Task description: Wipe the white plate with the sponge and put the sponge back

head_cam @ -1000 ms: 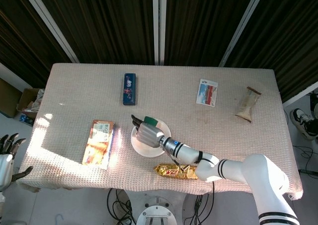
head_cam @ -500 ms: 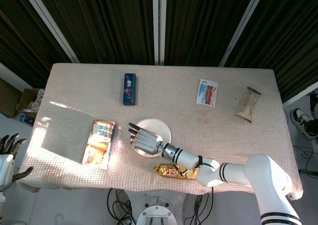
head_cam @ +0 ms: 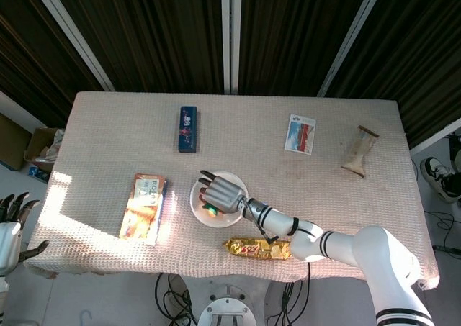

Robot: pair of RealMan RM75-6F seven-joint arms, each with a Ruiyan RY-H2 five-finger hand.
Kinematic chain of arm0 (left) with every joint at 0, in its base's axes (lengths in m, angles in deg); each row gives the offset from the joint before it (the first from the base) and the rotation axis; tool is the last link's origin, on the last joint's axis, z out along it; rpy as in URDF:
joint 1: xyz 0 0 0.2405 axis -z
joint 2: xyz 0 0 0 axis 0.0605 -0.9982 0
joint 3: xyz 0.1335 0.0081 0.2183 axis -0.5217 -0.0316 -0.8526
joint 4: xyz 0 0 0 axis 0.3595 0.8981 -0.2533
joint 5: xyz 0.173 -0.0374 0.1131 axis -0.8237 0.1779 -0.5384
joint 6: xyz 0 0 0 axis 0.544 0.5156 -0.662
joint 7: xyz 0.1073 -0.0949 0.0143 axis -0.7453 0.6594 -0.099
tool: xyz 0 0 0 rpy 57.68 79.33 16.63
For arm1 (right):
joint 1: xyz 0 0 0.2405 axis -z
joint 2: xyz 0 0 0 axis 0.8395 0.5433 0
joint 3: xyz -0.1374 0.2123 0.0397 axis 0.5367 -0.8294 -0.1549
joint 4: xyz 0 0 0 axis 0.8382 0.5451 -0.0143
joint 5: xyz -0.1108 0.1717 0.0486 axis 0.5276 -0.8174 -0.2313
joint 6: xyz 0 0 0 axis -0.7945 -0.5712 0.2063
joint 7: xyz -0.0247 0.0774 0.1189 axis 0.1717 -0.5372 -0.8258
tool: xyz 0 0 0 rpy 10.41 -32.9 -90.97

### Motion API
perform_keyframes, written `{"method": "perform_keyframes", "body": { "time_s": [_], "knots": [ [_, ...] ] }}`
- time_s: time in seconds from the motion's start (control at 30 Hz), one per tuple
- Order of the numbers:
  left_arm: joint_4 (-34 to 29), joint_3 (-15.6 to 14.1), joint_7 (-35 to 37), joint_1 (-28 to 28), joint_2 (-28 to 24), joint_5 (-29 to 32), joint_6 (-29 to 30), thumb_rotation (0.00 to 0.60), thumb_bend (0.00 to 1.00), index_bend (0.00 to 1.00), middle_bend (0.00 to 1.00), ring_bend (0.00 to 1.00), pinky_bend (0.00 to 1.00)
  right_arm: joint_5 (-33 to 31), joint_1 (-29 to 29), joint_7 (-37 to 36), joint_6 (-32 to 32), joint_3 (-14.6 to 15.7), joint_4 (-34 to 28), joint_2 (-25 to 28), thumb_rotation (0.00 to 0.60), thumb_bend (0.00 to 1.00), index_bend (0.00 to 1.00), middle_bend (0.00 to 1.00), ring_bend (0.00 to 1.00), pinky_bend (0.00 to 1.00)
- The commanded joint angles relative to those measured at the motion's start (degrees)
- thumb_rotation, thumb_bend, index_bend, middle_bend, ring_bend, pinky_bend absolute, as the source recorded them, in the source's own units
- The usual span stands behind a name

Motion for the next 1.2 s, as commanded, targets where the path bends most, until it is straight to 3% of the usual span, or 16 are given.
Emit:
{"method": "perform_keyframes", "body": {
  "time_s": [0.03, 0.4, 0.87, 1.03, 1.2],
  "knots": [
    [0.05, 0.03, -0.03, 0.02, 0.01, -0.03, 0.04, 0.6, 0.0, 0.22, 0.12, 0.08, 0.12, 0.19, 0.4, -1.02, -0.86, -0.37, -0.3, 0.93, 0.6, 0.42, 0.58, 0.38, 0.14, 0.0],
    [0.29, 0.03, 0.17, -0.02, 0.15, 0.33, -0.15, 0.6, 0.0, 0.22, 0.12, 0.09, 0.12, 1.28, -1.49, -8.58, 0.32, -1.37, -4.16, 0.23, 0.6, 0.42, 0.59, 0.38, 0.14, 0.0],
    [-0.13, 0.07, -0.37, 0.41, 0.06, -0.08, -0.38, 0.6, 0.0, 0.22, 0.12, 0.09, 0.12, 0.79, -2.3, -9.14, 1.01, -2.16, 5.41, -2.69, 0.6, 0.43, 0.59, 0.38, 0.14, 0.0],
    [-0.04, -0.09, -0.17, 0.09, 0.04, -0.12, 0.01, 0.6, 0.0, 0.22, 0.12, 0.09, 0.12, 0.31, -1.38, -8.52, 0.03, -2.37, 5.45, -1.07, 0.6, 0.43, 0.58, 0.38, 0.14, 0.0],
    [0.28, -0.23, 0.27, -0.26, 0.13, -0.47, 0.66, 0.6, 0.0, 0.22, 0.12, 0.08, 0.12, -0.36, 0.84, -7.17, -2.32, -2.51, 1.3, 3.38, 0.6, 0.43, 0.58, 0.38, 0.14, 0.0]
  ]
}}
